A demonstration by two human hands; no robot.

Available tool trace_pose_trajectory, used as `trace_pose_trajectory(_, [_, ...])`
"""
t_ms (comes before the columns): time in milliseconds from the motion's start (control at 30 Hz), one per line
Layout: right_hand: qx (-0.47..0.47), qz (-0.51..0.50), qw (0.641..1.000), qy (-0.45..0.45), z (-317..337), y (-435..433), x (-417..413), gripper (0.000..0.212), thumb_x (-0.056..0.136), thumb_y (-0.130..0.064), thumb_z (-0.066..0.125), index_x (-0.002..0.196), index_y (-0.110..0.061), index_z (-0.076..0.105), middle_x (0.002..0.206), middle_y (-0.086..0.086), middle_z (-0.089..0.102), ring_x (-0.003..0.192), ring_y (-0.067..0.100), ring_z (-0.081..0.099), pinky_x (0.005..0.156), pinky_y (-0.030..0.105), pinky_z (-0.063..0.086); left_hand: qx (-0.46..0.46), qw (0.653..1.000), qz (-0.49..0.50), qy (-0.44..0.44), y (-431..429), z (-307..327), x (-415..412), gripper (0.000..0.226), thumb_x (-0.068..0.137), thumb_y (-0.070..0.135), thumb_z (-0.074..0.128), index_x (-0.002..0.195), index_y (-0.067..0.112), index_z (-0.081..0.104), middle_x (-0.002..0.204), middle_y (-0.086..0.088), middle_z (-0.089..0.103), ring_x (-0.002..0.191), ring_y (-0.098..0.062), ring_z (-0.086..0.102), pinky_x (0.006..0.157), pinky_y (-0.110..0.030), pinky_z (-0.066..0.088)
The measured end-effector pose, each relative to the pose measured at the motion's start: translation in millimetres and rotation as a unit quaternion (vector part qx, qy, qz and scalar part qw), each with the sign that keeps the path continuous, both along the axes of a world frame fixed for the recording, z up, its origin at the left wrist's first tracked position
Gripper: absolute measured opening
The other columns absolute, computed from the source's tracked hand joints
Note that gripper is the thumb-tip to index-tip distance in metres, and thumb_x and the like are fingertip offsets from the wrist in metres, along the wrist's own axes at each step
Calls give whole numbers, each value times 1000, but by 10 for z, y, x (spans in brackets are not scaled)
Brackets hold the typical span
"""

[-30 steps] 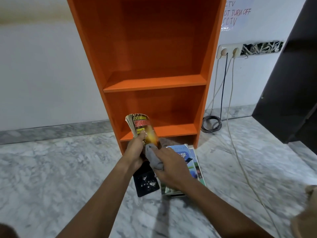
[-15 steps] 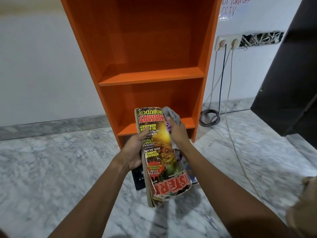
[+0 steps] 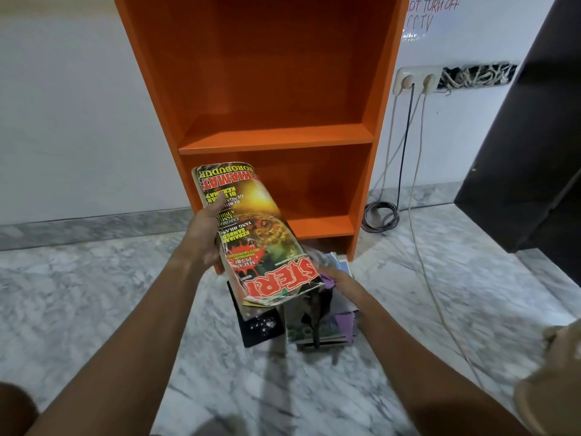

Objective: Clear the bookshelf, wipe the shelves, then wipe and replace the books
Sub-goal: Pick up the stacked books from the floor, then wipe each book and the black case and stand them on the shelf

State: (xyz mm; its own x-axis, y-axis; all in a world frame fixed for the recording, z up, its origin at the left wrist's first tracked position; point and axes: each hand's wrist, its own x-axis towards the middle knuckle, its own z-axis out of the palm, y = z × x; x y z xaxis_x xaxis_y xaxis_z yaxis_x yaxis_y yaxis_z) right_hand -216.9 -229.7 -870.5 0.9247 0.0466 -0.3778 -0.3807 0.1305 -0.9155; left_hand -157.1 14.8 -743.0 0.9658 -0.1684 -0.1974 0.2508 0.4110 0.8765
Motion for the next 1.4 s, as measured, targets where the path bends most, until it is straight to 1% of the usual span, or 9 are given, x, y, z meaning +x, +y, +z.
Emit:
trace_pose_trajectory(100, [86, -33, 995, -38, 114, -74, -3, 13, 89, -15, 66, 86, -13, 78, 83, 5, 78, 71, 12, 73, 77, 27, 54, 144, 989, 33, -2, 109, 16, 141, 26, 104, 31, 54, 120, 14, 65, 106, -11, 77, 91, -31, 75, 70, -42, 61])
trace_pose_trajectory(233, [37, -124, 986, -101, 328, -46, 70, 24, 90, -5, 72, 114, -2, 70, 98, 15, 77, 78, 19, 76, 66, 27, 59, 316, 944, 88, -43, 87, -170, 171, 27, 90, 16, 71, 114, 6, 68, 101, -11, 70, 95, -34, 70, 73, -37, 53])
trace_pose_trajectory(400, [-117, -94, 962, -230, 447, 289, 28, 19, 87, -6, 77, 105, -1, 75, 100, 16, 78, 96, 33, 75, 88, 50, 60, 233, 966, -96, 65, -385, -200, -189, 63, 83, 65, 66, 125, 20, 55, 118, -16, 64, 104, -32, 62, 86, -53, 50])
trace_pose_trajectory(600, [-271, -12, 891, -365, 568, 598, -89, 22, 82, -21, 75, 69, -14, 58, 58, -1, 56, 55, 7, 47, 52, 32, 38, 83, 989, -27, 122, -446, -209, -196, 27, 99, 26, 53, 101, 1, 61, 98, -20, 62, 77, -31, 66, 67, -39, 58])
trace_pose_trajectory(667, [-256, -13, 897, -361, 659, 577, -72, 7, 85, -31, 72, 86, -27, 67, 68, -14, 63, 62, 1, 55, 58, 23, 42, 63, 991, -14, 117, -435, -137, -189, 35, 104, 27, 47, 96, -2, 65, 86, -18, 66, 72, -30, 68, 64, -38, 58])
trace_pose_trajectory(900, [-222, -106, 920, -305, 663, 509, 257, 59, 87, -79, 54, 126, -35, 59, 115, -3, 64, 107, 20, 66, 92, 49, 57, 124, 986, -106, 36, -393, 102, -355, 36, 106, 29, 44, 114, 2, 67, 92, -18, 77, 81, -27, 76, 70, -36, 61])
trace_pose_trajectory(1067, [-100, -114, 963, -224, 841, 308, 337, 41, 101, -48, 55, 135, -26, 55, 109, -13, 67, 103, 5, 66, 102, 35, 50, 134, 981, -140, 25, -246, 301, -397, 32, 103, 28, 49, 113, 2, 66, 102, -21, 74, 85, -34, 74, 76, -44, 60])
trace_pose_trajectory(1233, [69, -52, 991, -99, 905, 185, 280, 33, 98, -44, 56, 122, -22, 62, 104, -2, 71, 93, 11, 67, 76, 23, 52, 133, 983, -126, -11, -44, 604, -340, 23, 102, 23, 52, 105, 5, 66, 93, -17, 76, 82, -34, 73, 93, -51, 53])
trace_pose_trajectory(1400, [87, -107, 983, -122, 1172, 293, 479, 59, 74, -31, 86, 125, -9, 66, 113, 18, 75, 103, 34, 72, 87, 48, 58, 222, 964, -132, -63, 220, 869, -130, 29, 101, 29, 56, 117, 5, 63, 95, -14, 77, 83, -30, 75, 79, -43, 59])
